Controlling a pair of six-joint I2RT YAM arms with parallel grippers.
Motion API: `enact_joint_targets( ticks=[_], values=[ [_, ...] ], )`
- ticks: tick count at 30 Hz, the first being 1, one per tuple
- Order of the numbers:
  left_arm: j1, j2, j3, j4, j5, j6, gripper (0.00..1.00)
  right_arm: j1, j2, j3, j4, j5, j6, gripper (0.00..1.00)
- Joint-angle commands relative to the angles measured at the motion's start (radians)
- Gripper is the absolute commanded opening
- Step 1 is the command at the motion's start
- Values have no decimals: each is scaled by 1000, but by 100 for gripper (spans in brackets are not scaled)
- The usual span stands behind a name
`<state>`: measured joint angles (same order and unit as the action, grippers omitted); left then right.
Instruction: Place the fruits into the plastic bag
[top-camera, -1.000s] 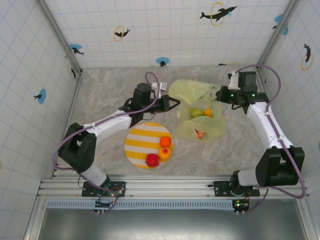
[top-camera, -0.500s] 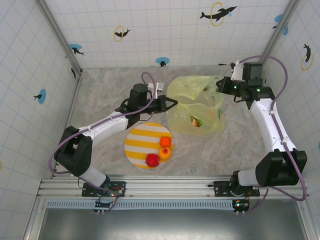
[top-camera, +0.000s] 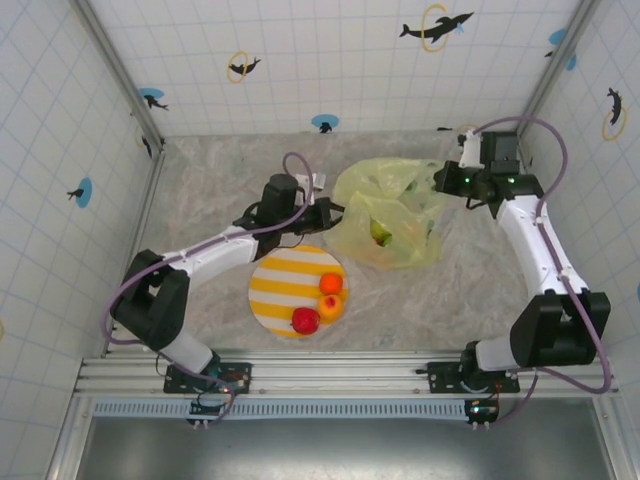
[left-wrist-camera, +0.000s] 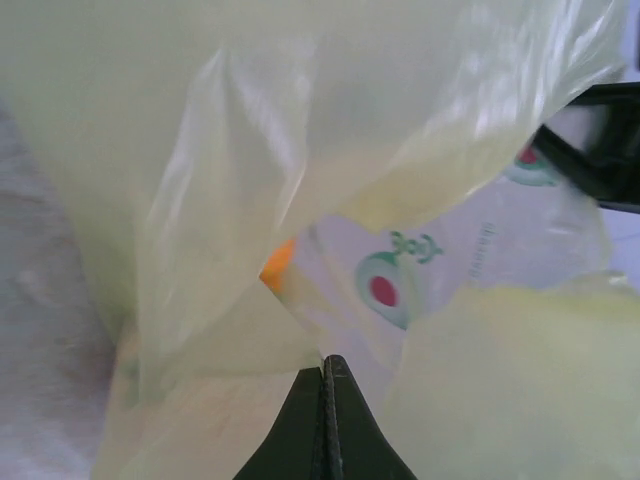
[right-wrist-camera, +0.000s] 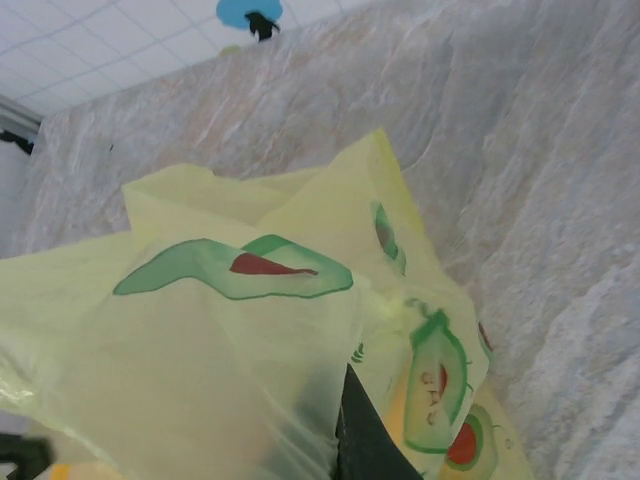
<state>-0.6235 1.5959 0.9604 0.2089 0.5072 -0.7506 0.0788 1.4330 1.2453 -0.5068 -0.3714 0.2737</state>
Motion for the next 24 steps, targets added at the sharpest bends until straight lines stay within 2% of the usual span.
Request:
enact_joint_targets(
  ticks=[1, 3, 5, 11, 14, 19, 24],
  values=[
    [0, -2, -37, -80, -120, 93, 4, 18, 30, -21, 79, -71, 28, 6],
    [0, -28, -58, -90, -172, 116, 15, 28, 39, -25, 87, -72, 32, 6],
    [-1, -62, -79, -110, -234, 141, 33, 36, 46, -31, 95, -77, 34, 6],
    [0, -205, -196, -142, -320, 211, 61, 45, 56, -43, 109, -104, 34, 6],
    [-1, -283, -260, -182, -329, 245, 68, 53, 56, -40, 104, -113, 22, 6],
    [-11, -396, -338, -296, -249, 310, 72, 77, 46, -41, 84, -109, -1, 6],
    [-113, -504, -357, -484, -291, 333, 80, 96, 41, -50, 72, -95, -10, 6]
  ],
)
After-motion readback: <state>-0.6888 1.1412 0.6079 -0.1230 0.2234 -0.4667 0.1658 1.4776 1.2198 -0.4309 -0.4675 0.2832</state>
